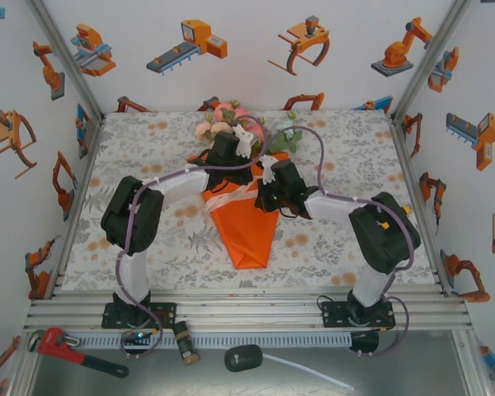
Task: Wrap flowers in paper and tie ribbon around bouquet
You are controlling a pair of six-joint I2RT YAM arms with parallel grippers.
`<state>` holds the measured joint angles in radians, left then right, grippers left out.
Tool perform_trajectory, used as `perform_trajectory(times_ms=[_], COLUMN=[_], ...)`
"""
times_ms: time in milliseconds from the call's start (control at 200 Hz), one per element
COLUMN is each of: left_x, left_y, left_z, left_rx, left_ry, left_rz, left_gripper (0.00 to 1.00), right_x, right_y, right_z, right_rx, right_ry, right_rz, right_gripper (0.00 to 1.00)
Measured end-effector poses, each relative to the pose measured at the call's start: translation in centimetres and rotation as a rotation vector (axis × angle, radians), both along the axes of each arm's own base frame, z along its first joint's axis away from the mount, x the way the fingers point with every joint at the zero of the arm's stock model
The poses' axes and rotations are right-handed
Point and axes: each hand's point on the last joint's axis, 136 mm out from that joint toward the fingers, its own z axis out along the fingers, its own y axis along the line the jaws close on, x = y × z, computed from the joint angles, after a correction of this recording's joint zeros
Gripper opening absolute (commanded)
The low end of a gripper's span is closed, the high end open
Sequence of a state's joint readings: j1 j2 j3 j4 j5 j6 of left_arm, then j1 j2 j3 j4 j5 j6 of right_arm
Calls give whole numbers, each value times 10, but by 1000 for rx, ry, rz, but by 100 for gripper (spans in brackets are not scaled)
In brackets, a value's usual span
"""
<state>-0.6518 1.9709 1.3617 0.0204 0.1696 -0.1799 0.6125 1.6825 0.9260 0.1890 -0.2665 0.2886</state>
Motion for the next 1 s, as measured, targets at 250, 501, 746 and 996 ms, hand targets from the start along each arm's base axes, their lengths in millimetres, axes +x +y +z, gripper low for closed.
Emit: perform_trajectory(times_ms=[250, 501, 746, 996], left_x=[-1, -8, -60, -88], left_y=[13, 141, 270, 250], left_z=[7, 70, -14, -75], left_rx=[-10, -189, -307, -433], left_ry=[9, 91, 426, 744], left_rz=[69, 578, 1144, 1284], left_gripper=[54, 45, 45, 55], right_x=[-16, -22, -15, -12], right_y=[-8, -44, -51, -47], right_z=[107, 133, 132, 124], right_rx=[270, 433, 477, 486], right_ry=[-148, -172, -156, -127], right_rz=[-33, -158, -204, -200], right_gripper=[0, 0, 0, 0])
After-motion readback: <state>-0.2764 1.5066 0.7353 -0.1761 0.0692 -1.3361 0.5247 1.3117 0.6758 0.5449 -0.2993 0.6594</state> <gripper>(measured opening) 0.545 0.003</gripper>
